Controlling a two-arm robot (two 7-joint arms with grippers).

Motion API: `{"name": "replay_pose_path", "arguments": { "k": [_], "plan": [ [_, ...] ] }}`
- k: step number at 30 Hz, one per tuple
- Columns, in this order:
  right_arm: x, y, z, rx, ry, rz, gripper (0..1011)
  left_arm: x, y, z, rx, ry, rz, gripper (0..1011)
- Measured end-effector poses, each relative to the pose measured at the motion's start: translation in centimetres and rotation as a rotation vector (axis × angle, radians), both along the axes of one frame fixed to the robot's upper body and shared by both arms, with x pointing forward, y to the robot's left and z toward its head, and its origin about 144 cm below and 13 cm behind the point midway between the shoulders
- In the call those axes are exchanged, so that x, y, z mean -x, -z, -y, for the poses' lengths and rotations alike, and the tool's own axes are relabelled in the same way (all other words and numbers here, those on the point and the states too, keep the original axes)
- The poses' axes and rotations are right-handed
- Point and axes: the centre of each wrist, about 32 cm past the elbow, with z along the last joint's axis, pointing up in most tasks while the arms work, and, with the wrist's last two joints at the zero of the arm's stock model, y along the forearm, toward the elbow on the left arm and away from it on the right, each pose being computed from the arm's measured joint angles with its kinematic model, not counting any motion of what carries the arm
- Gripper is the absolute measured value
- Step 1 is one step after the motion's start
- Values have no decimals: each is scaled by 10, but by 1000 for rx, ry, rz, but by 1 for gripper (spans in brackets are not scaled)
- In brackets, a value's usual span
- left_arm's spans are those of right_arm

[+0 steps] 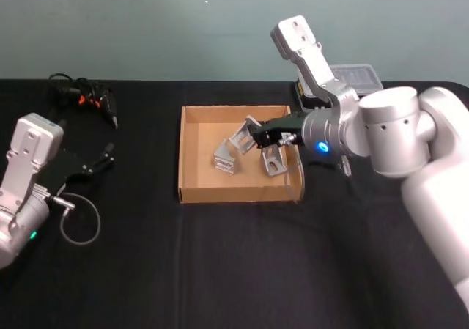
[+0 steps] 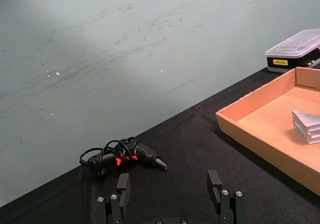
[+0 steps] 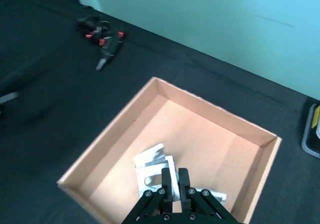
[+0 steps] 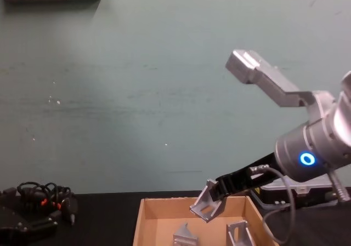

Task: Use one hand to pick up the angle iron from the table and place it into the box.

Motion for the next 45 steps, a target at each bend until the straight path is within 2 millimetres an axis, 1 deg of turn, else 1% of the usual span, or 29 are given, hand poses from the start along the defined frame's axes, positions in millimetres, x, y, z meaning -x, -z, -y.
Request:
{"name": "replay_pose_path", "arguments": {
  "k": [1, 5, 14, 22, 31, 45],
  "plan": [
    [-7, 3, -2, 3, 10, -5, 88, 0, 0, 0, 0, 0, 0, 1011],
    [-20, 9, -7, 21, 27, -14, 88, 0, 0, 0, 0, 0, 0, 1011],
    [-39, 22, -23, 77, 54, -24, 88, 0, 0, 0, 0, 0, 0, 1011],
    [-52, 26, -34, 118, 55, -33, 88, 0, 0, 0, 0, 0, 0, 1011],
    [-59, 30, -42, 150, 39, -45, 88, 0, 0, 0, 0, 0, 0, 1011],
    [-60, 30, -43, 157, 35, -53, 88, 0, 0, 0, 0, 0, 0, 1011]
  ]
}}
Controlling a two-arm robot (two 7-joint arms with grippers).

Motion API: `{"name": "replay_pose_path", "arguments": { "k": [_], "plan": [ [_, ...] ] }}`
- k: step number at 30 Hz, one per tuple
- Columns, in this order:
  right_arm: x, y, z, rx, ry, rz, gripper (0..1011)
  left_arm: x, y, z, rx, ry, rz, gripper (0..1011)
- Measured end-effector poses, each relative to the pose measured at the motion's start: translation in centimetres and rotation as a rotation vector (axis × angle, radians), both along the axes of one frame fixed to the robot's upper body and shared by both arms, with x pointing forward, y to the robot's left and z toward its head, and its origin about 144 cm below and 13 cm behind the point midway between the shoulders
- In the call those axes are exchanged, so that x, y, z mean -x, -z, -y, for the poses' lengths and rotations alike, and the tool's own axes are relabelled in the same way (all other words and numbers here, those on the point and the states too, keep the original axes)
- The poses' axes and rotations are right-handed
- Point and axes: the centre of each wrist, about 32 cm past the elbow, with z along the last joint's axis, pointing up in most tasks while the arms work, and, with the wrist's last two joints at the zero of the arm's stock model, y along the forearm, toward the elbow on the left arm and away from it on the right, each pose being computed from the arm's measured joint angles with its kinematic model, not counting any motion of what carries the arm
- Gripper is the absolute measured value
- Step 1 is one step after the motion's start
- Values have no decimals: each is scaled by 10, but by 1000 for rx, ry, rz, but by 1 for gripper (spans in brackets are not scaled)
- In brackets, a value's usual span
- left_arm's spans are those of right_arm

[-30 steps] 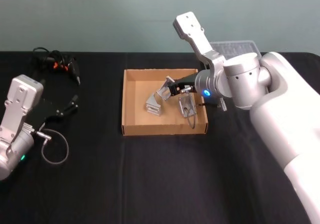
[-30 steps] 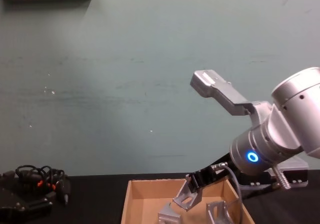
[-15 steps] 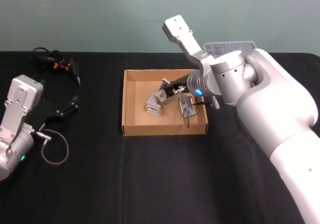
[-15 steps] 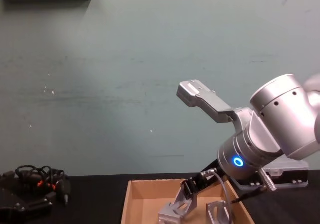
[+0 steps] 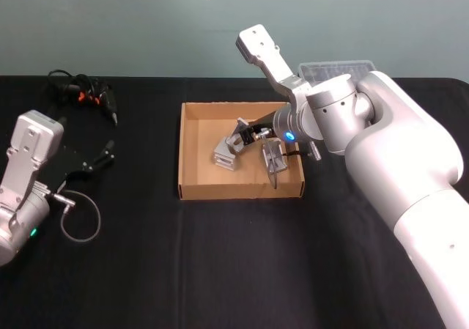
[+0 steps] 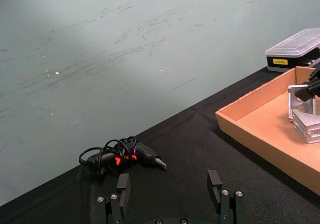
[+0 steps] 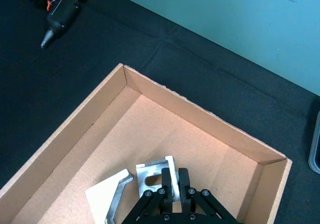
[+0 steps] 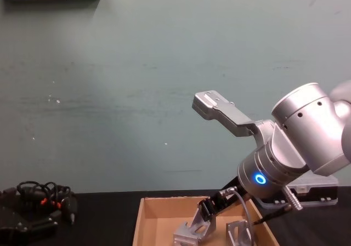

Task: Use one hand to pick up the angle iron from the table and place it into the box.

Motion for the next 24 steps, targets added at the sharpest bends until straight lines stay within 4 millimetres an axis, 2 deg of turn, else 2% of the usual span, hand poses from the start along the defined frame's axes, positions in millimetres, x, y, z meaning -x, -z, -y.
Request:
{"name": "replay_pose_path", "arguments": {
  "k": [5, 24],
  "plan": [
    [0, 0, 0, -1, 0, 0, 130, 0, 0, 0, 0, 0, 0, 1011],
    [1, 0, 0, -2, 1, 1, 732, 0, 0, 0, 0, 0, 0, 1011]
  ]
}}
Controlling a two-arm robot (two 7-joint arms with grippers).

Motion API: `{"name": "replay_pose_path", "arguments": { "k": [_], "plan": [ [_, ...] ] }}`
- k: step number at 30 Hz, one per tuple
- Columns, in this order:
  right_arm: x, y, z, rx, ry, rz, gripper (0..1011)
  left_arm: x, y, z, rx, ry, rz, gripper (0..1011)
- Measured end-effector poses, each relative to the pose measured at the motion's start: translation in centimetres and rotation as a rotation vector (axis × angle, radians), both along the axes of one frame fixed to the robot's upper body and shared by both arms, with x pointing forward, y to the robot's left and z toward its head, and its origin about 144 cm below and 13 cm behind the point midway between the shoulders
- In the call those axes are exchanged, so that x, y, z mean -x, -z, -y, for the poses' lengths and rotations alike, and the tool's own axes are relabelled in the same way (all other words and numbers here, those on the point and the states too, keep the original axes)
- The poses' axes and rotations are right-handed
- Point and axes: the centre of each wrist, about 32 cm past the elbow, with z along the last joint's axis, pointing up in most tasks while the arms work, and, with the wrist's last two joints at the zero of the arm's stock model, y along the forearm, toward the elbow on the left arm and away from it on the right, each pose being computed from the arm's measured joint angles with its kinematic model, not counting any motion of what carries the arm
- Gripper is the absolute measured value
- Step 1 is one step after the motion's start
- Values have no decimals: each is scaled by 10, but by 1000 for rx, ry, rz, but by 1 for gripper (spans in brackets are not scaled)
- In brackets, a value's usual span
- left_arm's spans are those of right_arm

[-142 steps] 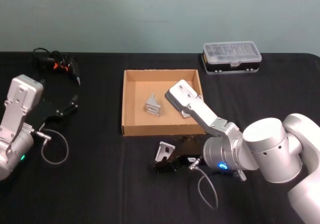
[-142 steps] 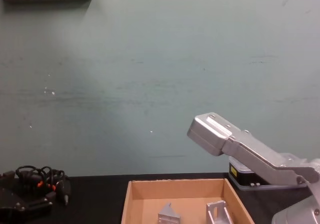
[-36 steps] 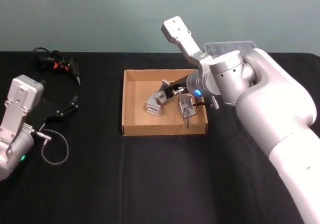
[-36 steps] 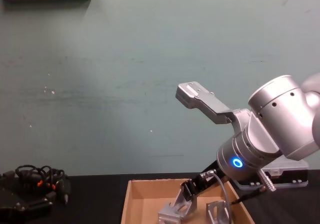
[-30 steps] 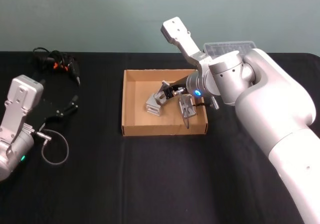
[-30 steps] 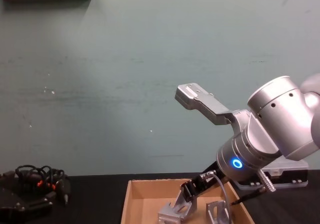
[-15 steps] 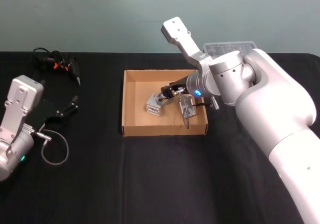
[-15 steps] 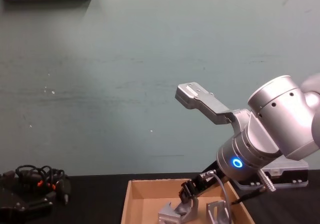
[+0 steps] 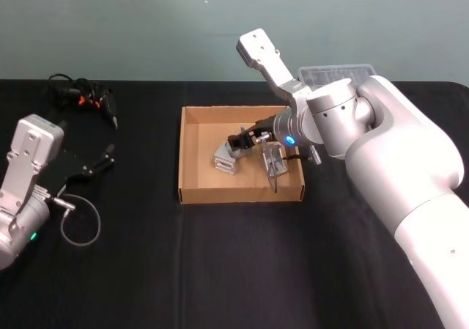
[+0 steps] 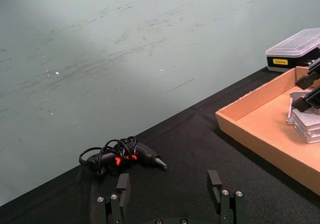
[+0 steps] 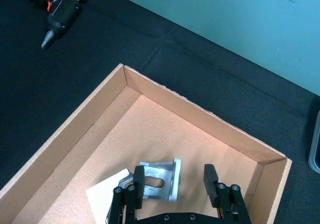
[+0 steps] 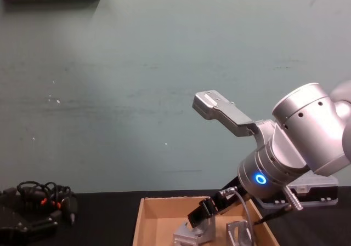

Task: Use one hand to pick up the angle iron from the table and place it into the box.

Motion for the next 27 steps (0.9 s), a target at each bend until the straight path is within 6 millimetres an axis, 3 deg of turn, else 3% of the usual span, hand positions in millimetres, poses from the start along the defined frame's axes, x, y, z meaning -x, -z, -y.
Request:
{"name": "replay_pose_path", "arguments": {
  "k": [7, 15, 22, 27],
  "plan": [
    [7, -3, 3, -21, -4, 31, 947, 0, 0, 0, 0, 0, 0, 1011],
    [34, -10, 16, -84, 9, 114, 1003, 0, 0, 0, 0, 0, 0, 1012],
    [78, -9, 37, -152, 15, 196, 1003, 0, 0, 0, 0, 0, 0, 1011],
    [121, -1, 55, -191, 4, 246, 1003, 0, 0, 0, 0, 0, 0, 1011]
  ]
}}
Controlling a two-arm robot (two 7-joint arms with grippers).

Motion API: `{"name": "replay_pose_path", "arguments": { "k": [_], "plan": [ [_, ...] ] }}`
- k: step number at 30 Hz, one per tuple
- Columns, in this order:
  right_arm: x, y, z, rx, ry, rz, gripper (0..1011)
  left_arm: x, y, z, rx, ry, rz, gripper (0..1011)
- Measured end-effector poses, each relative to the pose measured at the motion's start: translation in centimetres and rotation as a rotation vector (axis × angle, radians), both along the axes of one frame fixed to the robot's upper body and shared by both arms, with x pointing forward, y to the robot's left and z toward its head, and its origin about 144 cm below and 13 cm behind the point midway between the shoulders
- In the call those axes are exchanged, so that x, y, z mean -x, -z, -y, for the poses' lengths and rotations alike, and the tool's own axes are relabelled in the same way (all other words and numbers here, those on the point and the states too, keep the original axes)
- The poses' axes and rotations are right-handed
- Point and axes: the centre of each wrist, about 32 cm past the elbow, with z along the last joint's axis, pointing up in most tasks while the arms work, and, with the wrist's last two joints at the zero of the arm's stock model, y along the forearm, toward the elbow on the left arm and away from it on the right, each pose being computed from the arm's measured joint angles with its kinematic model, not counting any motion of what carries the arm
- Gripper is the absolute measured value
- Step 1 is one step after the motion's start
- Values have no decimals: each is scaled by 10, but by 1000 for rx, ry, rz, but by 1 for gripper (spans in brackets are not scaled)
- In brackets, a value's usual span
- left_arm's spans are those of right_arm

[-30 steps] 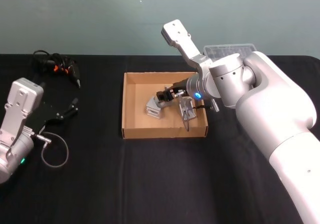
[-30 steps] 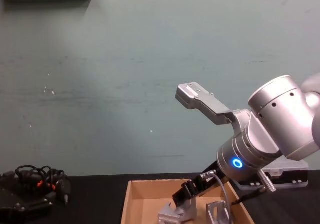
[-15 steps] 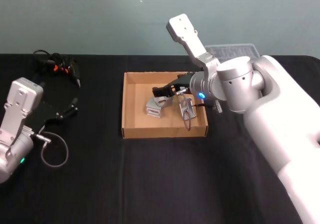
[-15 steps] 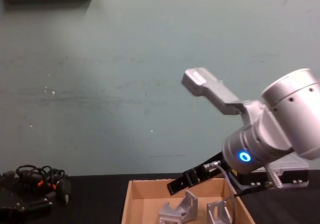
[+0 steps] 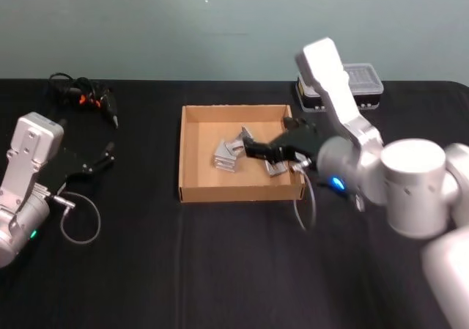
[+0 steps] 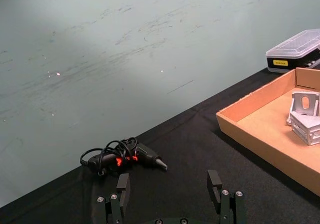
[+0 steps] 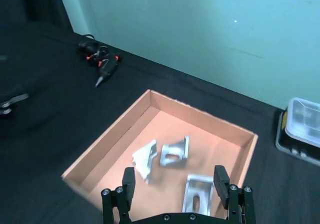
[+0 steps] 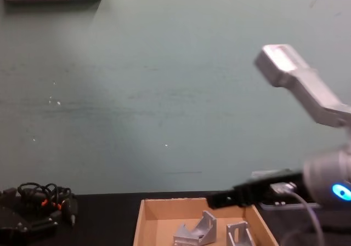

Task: Use one hand to pick up the angle iron from the table and place it into the box.

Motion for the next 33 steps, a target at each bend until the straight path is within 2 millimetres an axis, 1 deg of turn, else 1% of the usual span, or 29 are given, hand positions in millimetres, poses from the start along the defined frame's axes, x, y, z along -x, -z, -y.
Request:
{"name": "replay_pose_path", "arguments": {
  "k": [1, 2, 4, 5, 8, 11, 12, 14, 15, 18, 23, 33],
  "plan": [
    [6, 1, 2, -3, -1, 5, 1003, 0, 0, 0, 0, 0, 0, 1011],
    [16, 5, 7, -7, -1, 13, 1003, 0, 0, 0, 0, 0, 0, 1011],
    [25, 8, 10, -10, 1, 21, 1003, 0, 0, 0, 0, 0, 0, 1011],
    [33, 12, 13, -10, 6, 30, 1003, 0, 0, 0, 0, 0, 0, 1011],
    [45, 18, 16, -11, 16, 48, 1003, 0, 0, 0, 0, 0, 0, 1011],
    [60, 30, 19, -9, 34, 94, 1003, 0, 0, 0, 0, 0, 0, 1011],
    [60, 30, 19, -9, 34, 94, 1003, 0, 0, 0, 0, 0, 0, 1011],
    [66, 40, 21, -12, 43, 133, 1003, 0, 0, 0, 0, 0, 0, 1011],
    [66, 40, 21, -12, 43, 133, 1003, 0, 0, 0, 0, 0, 0, 1011],
    [70, 53, 22, -11, 55, 176, 1003, 0, 0, 0, 0, 0, 0, 1011],
    [70, 65, 23, -3, 60, 193, 1003, 0, 0, 0, 0, 0, 0, 1011],
    [71, 63, 22, -4, 59, 195, 1003, 0, 0, 0, 0, 0, 0, 1011]
  ]
}}
